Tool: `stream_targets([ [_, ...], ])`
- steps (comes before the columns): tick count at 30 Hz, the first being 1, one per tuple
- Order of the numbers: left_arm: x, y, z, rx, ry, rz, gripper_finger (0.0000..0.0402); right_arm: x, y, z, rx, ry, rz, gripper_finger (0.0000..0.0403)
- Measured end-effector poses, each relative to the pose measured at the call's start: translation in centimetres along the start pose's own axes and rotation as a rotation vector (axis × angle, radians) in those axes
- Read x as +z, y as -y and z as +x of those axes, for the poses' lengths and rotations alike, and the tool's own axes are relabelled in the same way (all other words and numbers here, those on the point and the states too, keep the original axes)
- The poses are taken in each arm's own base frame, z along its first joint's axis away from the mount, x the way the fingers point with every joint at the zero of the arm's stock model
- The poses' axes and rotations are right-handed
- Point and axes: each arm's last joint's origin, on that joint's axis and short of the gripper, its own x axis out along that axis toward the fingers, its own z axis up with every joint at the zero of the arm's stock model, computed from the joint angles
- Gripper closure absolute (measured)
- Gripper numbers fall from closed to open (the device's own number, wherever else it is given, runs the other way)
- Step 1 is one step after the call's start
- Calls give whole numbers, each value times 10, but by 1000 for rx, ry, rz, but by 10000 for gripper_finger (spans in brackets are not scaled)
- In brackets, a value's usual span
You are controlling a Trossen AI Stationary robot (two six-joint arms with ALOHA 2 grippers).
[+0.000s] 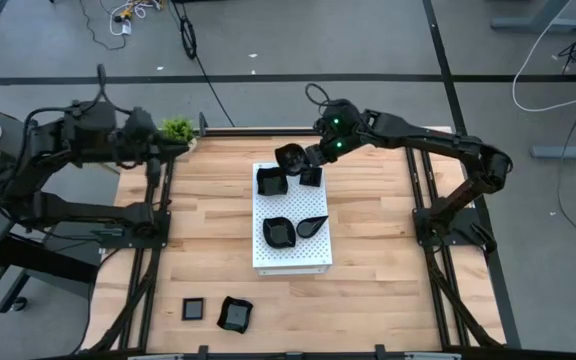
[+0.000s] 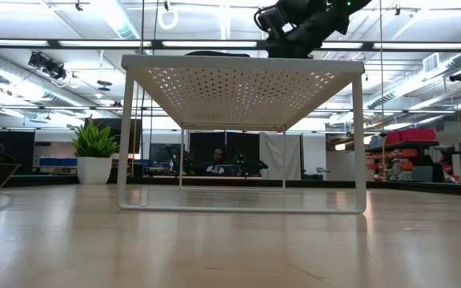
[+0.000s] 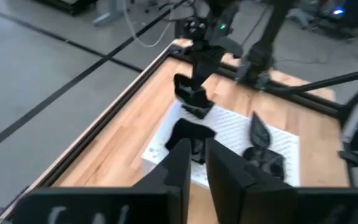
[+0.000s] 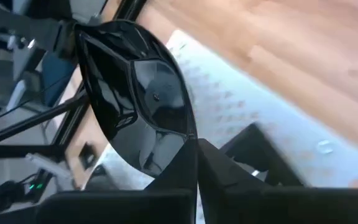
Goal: Pick & Place Mini shaped plates
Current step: Stack the black leaf shaped plate on top of the other black leaf shaped plate on the shelf
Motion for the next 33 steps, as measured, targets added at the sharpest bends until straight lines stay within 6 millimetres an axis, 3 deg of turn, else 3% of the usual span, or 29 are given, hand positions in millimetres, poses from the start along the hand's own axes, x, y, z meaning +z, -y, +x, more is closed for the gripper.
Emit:
stream_targets([
  [11,-9,1,-32,-146,64,1,395,-29,-36,13,155,-169,44,400],
  [18,-12,3,-32,-240,18,24,392,-51,-58,19,178,-236,104,400],
  [33,-18,2,-31,-232,-39,117,390,-102,-98,27,143,-355,296,400],
])
